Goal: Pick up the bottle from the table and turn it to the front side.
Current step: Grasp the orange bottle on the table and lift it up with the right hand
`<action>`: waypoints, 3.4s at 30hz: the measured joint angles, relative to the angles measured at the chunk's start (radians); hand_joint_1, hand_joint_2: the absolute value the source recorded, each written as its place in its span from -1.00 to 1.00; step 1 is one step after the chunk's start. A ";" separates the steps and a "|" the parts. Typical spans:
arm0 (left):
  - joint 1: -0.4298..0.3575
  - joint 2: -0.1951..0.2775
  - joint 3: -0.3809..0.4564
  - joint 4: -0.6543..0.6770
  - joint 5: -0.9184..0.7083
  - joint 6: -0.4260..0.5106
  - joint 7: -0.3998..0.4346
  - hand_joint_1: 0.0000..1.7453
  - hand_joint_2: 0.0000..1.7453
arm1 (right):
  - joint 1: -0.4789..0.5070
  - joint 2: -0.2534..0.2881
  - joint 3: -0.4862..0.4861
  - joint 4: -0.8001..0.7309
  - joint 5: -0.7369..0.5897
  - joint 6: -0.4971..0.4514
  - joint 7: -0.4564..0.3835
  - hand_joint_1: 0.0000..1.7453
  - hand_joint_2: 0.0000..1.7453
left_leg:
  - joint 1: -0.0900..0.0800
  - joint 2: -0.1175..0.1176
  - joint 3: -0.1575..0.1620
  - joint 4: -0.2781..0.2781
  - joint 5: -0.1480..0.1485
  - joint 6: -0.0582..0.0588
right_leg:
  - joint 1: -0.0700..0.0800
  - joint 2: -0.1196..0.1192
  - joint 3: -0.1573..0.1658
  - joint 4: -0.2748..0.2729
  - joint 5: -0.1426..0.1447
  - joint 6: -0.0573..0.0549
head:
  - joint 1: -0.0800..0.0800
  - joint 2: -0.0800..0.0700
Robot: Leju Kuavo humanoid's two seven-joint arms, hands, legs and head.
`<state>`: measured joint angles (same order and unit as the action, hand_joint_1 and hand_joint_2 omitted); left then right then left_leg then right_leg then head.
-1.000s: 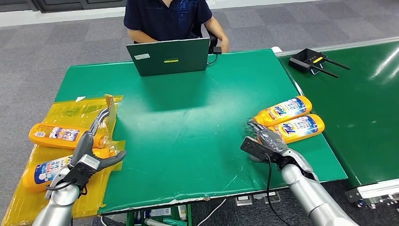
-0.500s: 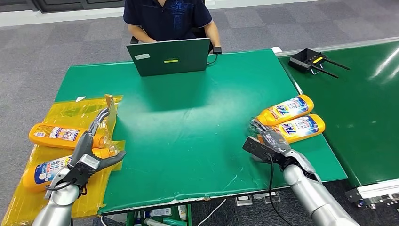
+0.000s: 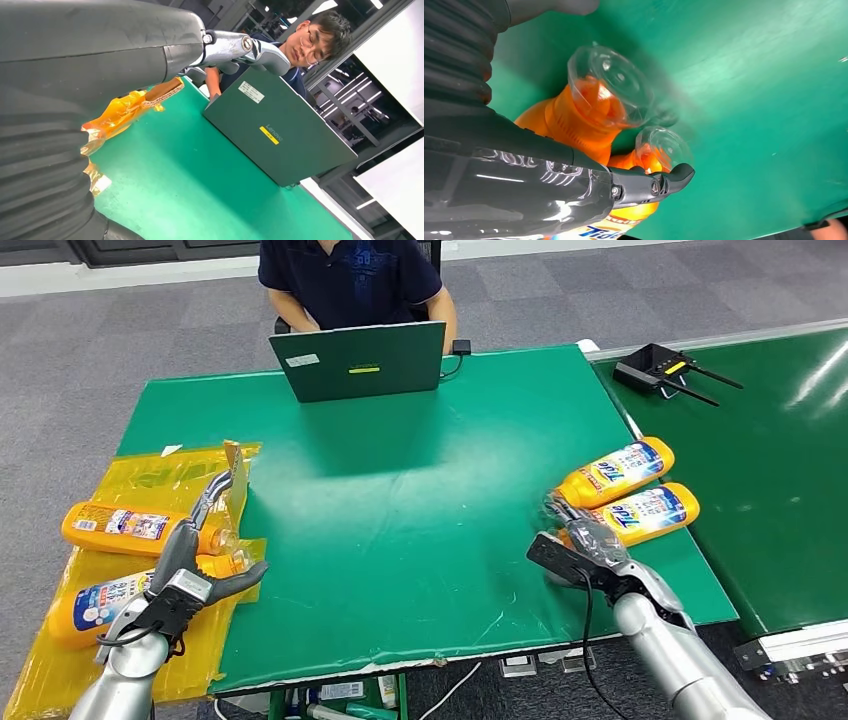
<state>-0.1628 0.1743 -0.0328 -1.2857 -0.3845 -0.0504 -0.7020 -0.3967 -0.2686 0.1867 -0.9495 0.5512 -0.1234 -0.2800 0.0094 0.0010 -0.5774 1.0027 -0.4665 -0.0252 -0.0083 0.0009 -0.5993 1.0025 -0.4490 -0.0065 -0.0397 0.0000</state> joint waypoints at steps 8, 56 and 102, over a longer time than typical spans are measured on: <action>0.000 0.000 0.000 0.000 0.000 0.000 0.000 -1.00 1.00 | 0.004 -0.008 -0.006 0.000 0.000 -0.001 0.000 -1.00 1.00 | 0.000 0.000 0.001 0.000 0.000 0.000 | 0.000 0.000 0.000 0.000 0.000 0.000 | 0.000 0.000; 0.003 -0.003 0.000 0.015 0.021 0.017 0.000 -1.00 1.00 | -0.007 -0.043 0.015 -0.027 0.134 0.120 0.079 -1.00 1.00 | 0.000 0.000 0.003 0.000 0.000 0.000 | 0.000 0.000 0.003 0.000 0.000 0.000 | 0.000 0.000; 0.003 -0.016 0.002 0.016 0.008 0.003 0.000 -1.00 1.00 | -0.040 -0.069 0.059 -0.013 0.202 0.104 0.150 1.00 1.00 | 0.000 0.000 0.006 0.000 0.000 0.000 | 0.000 0.000 0.006 -0.001 0.000 0.001 | 0.000 0.000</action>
<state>-0.1597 0.1585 -0.0305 -1.2696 -0.3761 -0.0477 -0.7019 -0.4368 -0.3374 0.2455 -0.9622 0.7536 -0.0198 -0.1301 0.0092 0.0010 -0.5715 1.0027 -0.4668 -0.0248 -0.0083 0.0008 -0.5931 1.0018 -0.4494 -0.0058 -0.0397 0.0000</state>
